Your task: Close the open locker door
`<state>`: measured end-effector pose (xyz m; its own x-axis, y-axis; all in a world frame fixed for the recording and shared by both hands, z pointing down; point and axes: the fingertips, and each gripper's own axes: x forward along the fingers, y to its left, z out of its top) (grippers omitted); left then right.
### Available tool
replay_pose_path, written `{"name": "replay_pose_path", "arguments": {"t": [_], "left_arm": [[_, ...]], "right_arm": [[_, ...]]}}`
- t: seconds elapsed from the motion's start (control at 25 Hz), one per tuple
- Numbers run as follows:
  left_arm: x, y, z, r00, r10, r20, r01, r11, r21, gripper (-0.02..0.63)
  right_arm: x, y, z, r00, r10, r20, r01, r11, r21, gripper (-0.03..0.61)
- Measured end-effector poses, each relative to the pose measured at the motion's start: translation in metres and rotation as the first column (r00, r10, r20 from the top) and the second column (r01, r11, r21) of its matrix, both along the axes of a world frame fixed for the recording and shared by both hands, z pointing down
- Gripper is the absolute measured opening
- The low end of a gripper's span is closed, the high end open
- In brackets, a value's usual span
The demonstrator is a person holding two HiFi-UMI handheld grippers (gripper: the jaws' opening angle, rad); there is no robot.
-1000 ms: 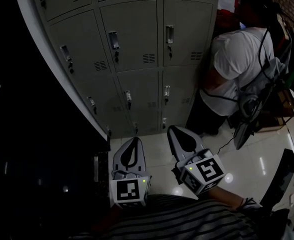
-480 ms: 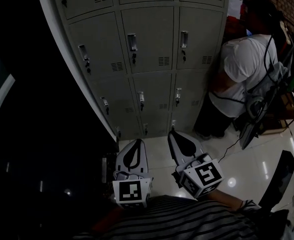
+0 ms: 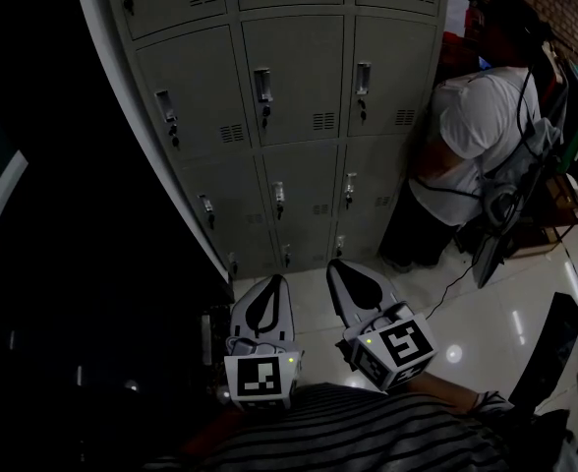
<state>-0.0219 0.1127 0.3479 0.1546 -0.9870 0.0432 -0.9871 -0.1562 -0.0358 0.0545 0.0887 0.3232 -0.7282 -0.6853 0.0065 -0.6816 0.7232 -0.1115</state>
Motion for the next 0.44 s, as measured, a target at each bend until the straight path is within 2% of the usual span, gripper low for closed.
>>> {"name": "replay_pose_path", "arguments": {"t": [0.44], "left_arm": [[0.0021,0.0021,0.0036,1.000,0.014,-0.010,-0.014,1.000,-0.008,0.005]], "right_arm": [[-0.0003,0.0065,-0.0002,1.000,0.016,-0.010,-0.016,1.000,-0.005,0.003]]}}
